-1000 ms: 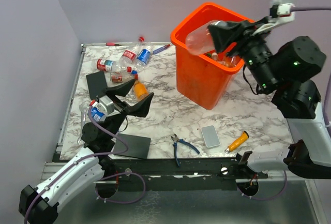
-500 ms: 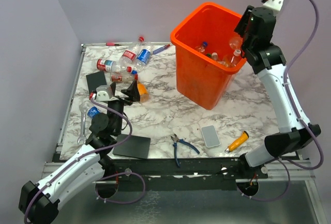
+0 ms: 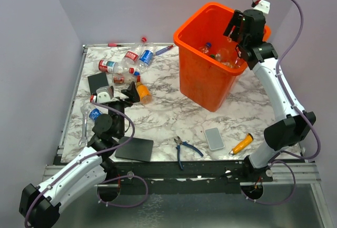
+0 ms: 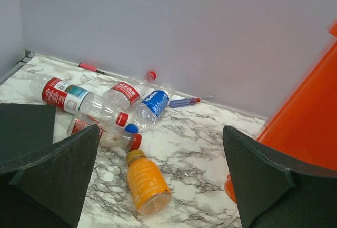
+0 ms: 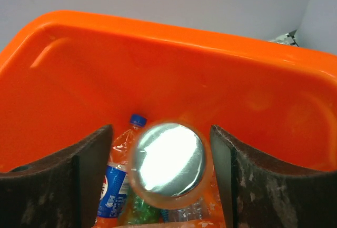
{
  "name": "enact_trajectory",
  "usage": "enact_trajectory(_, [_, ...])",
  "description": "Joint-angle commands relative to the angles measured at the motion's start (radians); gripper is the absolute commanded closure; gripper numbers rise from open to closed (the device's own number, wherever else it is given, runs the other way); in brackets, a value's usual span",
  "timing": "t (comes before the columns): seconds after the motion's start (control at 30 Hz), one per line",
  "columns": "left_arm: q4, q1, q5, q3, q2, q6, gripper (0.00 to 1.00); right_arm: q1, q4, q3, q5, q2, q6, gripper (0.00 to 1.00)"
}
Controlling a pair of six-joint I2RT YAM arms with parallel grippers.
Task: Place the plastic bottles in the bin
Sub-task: Place the plastic bottle in the trash bin, then pick up the plastic bottle at the center of the board.
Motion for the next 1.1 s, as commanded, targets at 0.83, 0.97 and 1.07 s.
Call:
enact_trajectory(0.83, [-0.386, 0.034, -0.023, 0.256, 0.309, -0.153, 0.01, -0.004, 0.370, -0.581, -1.335, -0.740, 0.232, 0.12])
enact_trajectory(0.97, [-0.440, 0.100, 0.131, 0.328, 0.408, -0.245, 0.01, -0.004, 0.336, -0.676, -1.342, -0.828, 0.212, 0.12])
enact_trajectory(1.07, [-0.458, 0.119, 0.149, 0.348, 0.457, -0.295, 0.01, -0.004, 0.302, -0.740, -1.338, -0.881, 0.207, 0.12])
